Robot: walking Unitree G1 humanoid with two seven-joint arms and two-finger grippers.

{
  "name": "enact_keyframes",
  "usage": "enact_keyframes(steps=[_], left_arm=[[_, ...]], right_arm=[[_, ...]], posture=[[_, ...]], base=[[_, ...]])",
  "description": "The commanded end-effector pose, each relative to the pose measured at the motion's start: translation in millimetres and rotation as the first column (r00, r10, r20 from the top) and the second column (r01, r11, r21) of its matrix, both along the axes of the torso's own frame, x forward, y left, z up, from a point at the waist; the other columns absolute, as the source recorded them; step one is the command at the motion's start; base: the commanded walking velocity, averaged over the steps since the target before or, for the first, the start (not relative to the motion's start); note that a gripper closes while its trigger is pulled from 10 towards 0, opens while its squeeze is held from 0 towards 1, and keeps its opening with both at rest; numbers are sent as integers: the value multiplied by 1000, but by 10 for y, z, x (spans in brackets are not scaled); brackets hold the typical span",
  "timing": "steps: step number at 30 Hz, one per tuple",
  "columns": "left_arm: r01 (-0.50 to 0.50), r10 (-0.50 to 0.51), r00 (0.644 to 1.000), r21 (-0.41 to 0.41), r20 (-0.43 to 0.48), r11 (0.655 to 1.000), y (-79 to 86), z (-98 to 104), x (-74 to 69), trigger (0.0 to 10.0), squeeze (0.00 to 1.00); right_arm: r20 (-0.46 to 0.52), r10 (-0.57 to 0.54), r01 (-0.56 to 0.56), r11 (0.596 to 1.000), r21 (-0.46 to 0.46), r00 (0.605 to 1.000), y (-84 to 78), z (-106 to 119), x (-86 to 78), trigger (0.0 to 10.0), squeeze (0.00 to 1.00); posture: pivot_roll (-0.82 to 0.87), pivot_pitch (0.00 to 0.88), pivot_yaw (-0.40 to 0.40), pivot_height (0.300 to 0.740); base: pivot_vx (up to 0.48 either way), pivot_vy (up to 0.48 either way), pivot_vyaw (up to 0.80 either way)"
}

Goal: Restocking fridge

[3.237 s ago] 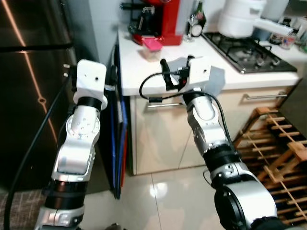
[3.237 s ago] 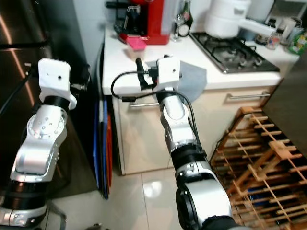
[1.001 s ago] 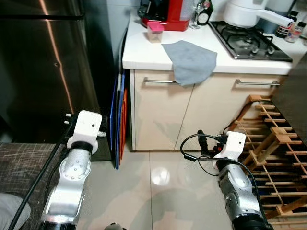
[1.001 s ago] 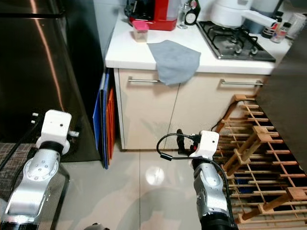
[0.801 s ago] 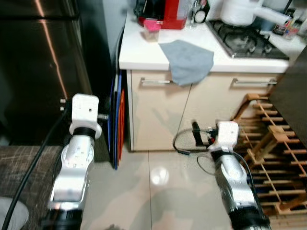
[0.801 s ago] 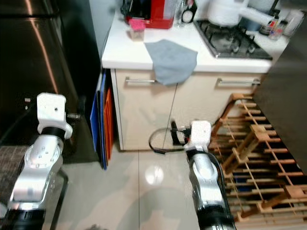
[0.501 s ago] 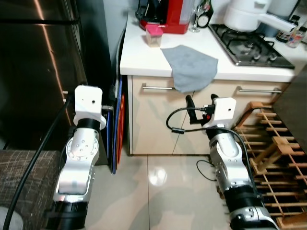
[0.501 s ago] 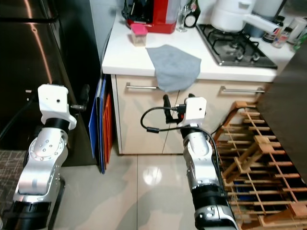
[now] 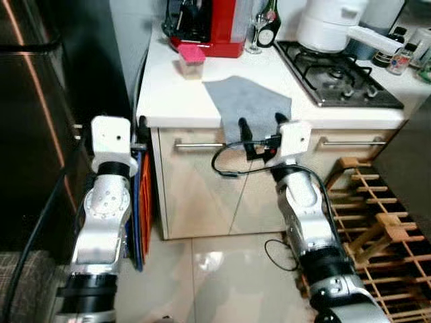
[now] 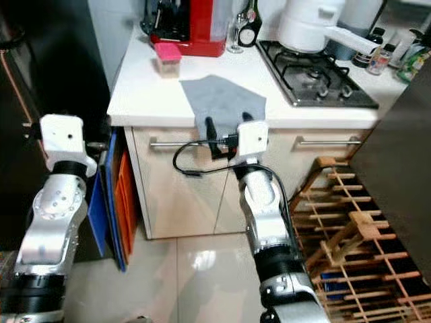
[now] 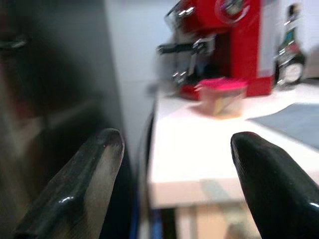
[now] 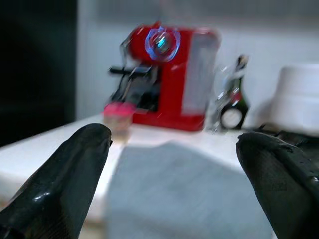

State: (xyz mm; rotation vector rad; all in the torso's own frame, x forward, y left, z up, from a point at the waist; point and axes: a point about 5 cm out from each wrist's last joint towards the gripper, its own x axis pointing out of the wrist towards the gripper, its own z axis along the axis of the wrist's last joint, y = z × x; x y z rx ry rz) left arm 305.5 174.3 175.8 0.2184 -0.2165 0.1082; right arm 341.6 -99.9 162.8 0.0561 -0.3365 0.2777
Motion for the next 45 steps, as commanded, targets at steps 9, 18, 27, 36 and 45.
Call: enact_keyframes(steps=[9, 18, 27, 36, 45], left_arm=[[-5, 6, 998, -3, 56, 1000, -30, 117, 6, 10000, 0], [-23, 21, 998, 28, 59, 999, 4, 181, 46, 10000, 0], [-13, 9, 998, 77, 58, 997, -28, 273, 149, 10000, 0], [-3, 2, 999, 48, 35, 999, -99, 230, 125, 10000, 0], [5, -5, 1000, 32, -4, 999, -91, 191, 126, 10000, 0]], right_arm=[[21, 36, -37, 998, 54, 999, 48, 274, 209, 10000, 1000], [-5, 43, -43, 998, 51, 999, 118, 257, 253, 10000, 0], [-6, 31, -30, 998, 57, 1000, 125, 248, 249, 10000, 0], [-58, 64, -56, 991, 123, 996, 155, 149, 228, 10000, 0], [-74, 48, -39, 993, 107, 996, 182, 102, 222, 10000, 0]], posture=[[25, 0, -54, 740], [32, 0, -55, 740], [20, 0, -47, 740], [17, 0, -49, 740], [20, 0, -42, 740]], base=[[475, 0, 0], [467, 0, 387], [156, 0, 0], [0, 0, 203], [0, 0, 195]])
